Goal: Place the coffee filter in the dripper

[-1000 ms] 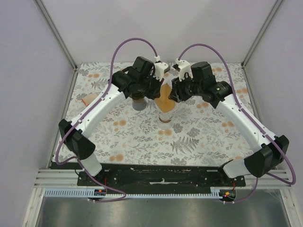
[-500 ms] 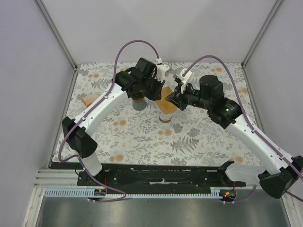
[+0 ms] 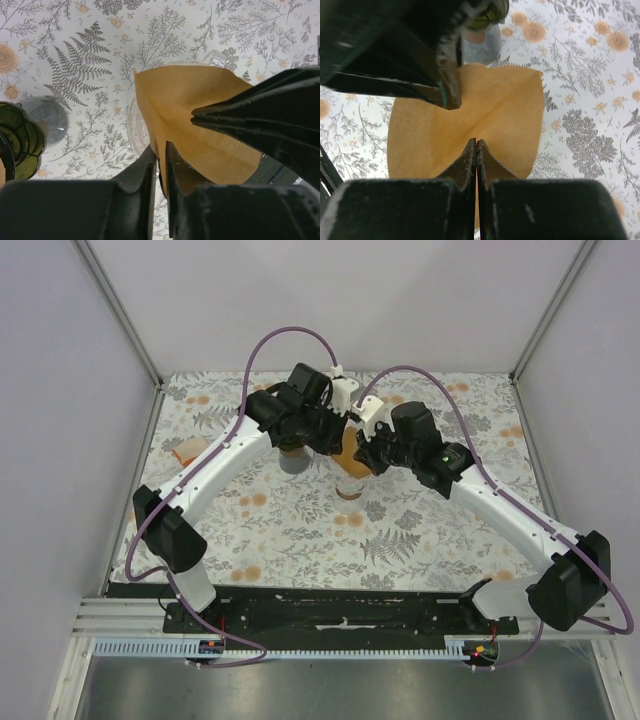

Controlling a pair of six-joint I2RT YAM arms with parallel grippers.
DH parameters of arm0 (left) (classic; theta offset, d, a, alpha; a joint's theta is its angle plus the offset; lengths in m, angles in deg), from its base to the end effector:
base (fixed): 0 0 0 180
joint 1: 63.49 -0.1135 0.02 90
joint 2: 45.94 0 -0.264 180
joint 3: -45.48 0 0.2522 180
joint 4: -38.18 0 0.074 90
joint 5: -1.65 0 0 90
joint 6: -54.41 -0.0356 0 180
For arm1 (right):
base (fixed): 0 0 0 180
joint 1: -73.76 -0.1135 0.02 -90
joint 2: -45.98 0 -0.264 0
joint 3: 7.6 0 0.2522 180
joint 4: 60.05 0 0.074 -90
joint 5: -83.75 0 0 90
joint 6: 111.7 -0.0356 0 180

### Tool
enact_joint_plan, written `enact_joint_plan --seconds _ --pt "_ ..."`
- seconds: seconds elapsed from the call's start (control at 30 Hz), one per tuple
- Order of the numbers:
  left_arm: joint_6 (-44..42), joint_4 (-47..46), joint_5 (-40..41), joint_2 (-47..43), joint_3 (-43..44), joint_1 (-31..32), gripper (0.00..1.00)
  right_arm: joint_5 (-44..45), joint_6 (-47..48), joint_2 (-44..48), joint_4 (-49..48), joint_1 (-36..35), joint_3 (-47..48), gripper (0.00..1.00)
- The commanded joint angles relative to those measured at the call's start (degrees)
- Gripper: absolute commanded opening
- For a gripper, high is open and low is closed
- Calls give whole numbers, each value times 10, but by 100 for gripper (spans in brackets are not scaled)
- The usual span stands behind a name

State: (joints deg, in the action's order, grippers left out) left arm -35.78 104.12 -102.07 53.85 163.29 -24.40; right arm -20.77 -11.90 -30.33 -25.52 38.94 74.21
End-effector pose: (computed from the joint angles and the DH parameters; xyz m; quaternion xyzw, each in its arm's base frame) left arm 0.2877 -0.2446 0.3711 0.3518 0.8583 -0.2238 0.2990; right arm 0.2440 0.1806 0.3415 -0.3838 0.7665 0.2153 0.4677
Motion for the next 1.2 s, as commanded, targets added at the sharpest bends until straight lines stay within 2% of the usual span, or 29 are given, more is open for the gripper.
enact_joint_plan --seconds 0.0,0.13,0.37,0.47,0.5,0.67,0.9,1.17 --pt "12 -3 -16 -7 12 -1 25 17 9 -16 15 7 1 0" --pt "13 -2 -14 -15 17 -3 44 13 10 -25 35 8 13 0" --pt "22 -3 -6 -29 26 -28 62 2 16 -41 58 8 31 0" --pt "33 -2 -45 -33 31 -53 69 -2 19 -47 64 7 38 0" --pt "39 -3 -64 -33 31 -61 75 -1 20 -51 66 7 42 0" --pt "55 -6 -120 -37 16 -79 76 -2 26 -66 75 2 56 0" --pt "66 -31 -135 -43 -48 -79 61 0 36 -78 77 -17 70 0" --pt "64 -31 -134 -49 -46 -93 60 38 61 -116 99 -37 116 0"
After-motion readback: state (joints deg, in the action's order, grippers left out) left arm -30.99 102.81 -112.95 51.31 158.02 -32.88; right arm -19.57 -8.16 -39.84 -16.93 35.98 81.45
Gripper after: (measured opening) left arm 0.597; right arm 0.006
